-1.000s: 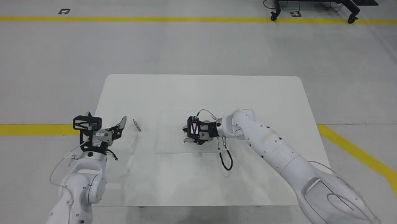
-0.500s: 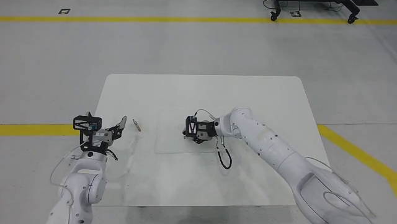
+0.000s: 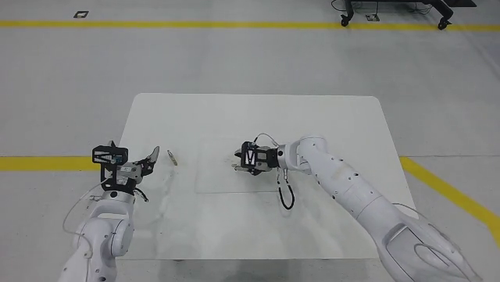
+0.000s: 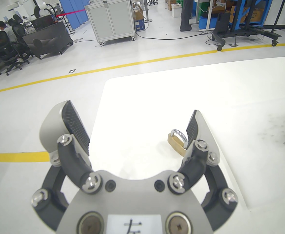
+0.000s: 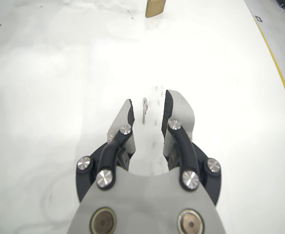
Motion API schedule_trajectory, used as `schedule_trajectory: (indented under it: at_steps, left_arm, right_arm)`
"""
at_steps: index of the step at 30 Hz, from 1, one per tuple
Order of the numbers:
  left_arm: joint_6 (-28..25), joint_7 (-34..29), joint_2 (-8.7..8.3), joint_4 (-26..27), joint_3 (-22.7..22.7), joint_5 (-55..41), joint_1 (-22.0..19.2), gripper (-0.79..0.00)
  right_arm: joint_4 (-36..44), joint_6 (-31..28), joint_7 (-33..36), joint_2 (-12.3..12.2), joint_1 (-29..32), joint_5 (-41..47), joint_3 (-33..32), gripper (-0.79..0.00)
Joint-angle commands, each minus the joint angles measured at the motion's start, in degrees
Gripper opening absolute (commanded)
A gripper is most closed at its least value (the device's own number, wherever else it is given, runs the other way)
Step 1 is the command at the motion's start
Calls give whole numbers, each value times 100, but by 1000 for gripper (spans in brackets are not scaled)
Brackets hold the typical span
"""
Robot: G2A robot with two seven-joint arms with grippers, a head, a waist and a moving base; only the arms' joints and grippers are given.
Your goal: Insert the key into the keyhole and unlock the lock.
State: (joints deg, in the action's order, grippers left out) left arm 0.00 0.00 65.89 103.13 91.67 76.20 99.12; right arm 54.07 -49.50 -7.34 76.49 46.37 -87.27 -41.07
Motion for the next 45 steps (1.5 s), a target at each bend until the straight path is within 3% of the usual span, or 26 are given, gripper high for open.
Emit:
schedule_trajectory:
  at_steps: [1,16,23,25,26,32,37,42,45]
  left_arm:
    - [0,0,0,0,0,0,0,0]
    - [0,0,0,0,0,0,0,0]
    - [0,0,0,0,0,0,0,0]
    - [0,0,0,0,0,0,0,0]
    - [0,0,0,0,0,0,0,0]
    - [0,0,0,0,0,0,0,0]
    - [0,0,0,0,0,0,0,0]
    - [0,0,0,0,0,0,0,0]
    - [0,0,0,0,0,0,0,0]
  right_arm:
    - [-18,-64,89,-1,-10,64,-19,-456]
    - [-459,-282,443,242,-258,418,299,-514]
    - [-602,-291,487,336,-373,434,416,-653]
    - [-633,-249,506,352,-387,436,425,-767]
    - [-645,-243,526,359,-395,440,431,-785]
    - [-579,-188,635,371,-419,383,439,-785]
    - [-99,40,223,221,-278,-71,302,-785]
    - [542,199,-738,-61,24,-837,61,-785]
    - [666,-61,-1587,-229,183,-1006,-131,-785]
